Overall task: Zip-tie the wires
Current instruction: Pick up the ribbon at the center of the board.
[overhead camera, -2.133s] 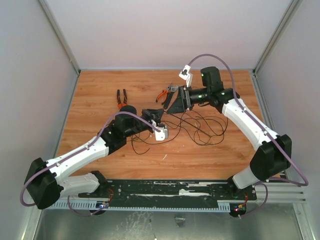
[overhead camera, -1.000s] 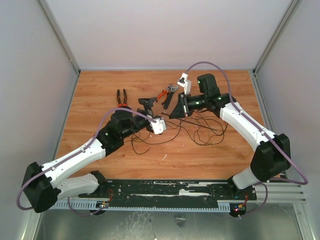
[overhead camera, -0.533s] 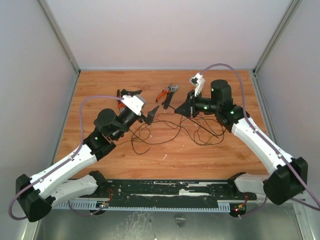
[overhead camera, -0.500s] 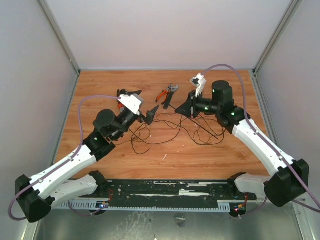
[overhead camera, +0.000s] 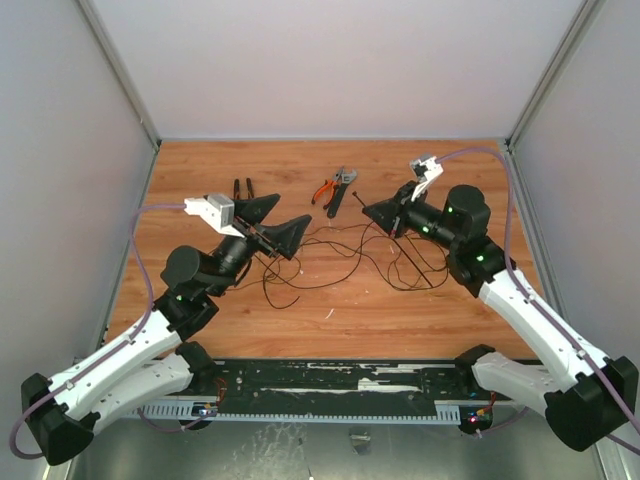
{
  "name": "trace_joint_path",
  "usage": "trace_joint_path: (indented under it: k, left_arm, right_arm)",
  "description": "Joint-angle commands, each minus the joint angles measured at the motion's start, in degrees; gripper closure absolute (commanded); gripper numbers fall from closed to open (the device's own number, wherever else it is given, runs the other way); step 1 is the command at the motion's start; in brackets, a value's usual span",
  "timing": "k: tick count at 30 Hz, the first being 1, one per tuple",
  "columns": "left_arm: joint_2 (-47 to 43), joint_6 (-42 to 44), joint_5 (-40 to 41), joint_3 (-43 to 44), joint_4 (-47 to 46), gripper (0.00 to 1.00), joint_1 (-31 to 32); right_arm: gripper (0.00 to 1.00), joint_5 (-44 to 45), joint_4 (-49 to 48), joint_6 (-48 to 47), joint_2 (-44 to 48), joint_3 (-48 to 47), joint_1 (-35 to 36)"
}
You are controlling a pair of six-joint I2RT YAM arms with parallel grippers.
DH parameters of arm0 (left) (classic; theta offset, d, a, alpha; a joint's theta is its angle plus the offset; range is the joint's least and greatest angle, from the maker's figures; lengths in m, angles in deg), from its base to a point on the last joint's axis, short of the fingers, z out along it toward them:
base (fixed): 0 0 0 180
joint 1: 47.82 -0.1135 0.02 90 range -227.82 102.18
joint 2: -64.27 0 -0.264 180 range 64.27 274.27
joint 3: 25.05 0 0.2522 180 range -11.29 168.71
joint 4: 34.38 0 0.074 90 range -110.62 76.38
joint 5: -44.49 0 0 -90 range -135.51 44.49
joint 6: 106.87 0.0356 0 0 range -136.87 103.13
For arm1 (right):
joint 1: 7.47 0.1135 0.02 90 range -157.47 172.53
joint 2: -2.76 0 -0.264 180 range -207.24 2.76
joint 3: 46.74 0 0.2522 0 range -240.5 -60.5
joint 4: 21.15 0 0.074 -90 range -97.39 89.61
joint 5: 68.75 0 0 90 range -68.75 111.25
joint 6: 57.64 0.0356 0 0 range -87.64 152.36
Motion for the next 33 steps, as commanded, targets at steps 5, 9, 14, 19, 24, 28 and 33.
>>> trace_joint_path:
  k: [5, 9, 14, 19, 24, 28, 33]
  left_arm:
    - [1.45, -13.3, 10.76, 6.92, 9.28, 0.09, -1.25]
    - [1.65, -16.02, 13.34, 9.6, 13.23, 0.11, -1.3]
    - [1.64, -15.72, 12.98, 9.81, 13.64, 0.11, -1.38]
    - [2.13, -14.9, 10.25, 8.33, 11.79, 0.11, -1.55]
    - [5.14, -14.01, -0.04, 7.4, 4.53, 0.1, -1.78]
    - [8.25, -14.74, -6.57, 7.42, -1.29, 0.1, -1.91]
    - [11.33, -15.86, -13.23, 5.79, -10.3, 0.15, -1.92]
  right_arm:
    - [1.0, 25.18, -0.18, -11.14, 5.05, 1.0, 7.1]
    - [1.0, 33.28, -1.86, -15.7, 5.56, 2.23, 11.39]
    - [1.0, 36.77, -4.55, -18.45, 5.21, 2.84, 14.16]
    - [1.0, 39.88, -5.92, -19.56, 4.86, 3.34, 15.52]
    - [1.0, 30.01, -10.99, -9.66, 5.65, 5.61, 11.03]
    - [1.0, 12.57, -18.1, -0.52, 6.32, 8.25, 1.8]
    - [1.0, 4.53, -25.74, 4.11, 8.51, 11.0, -0.37]
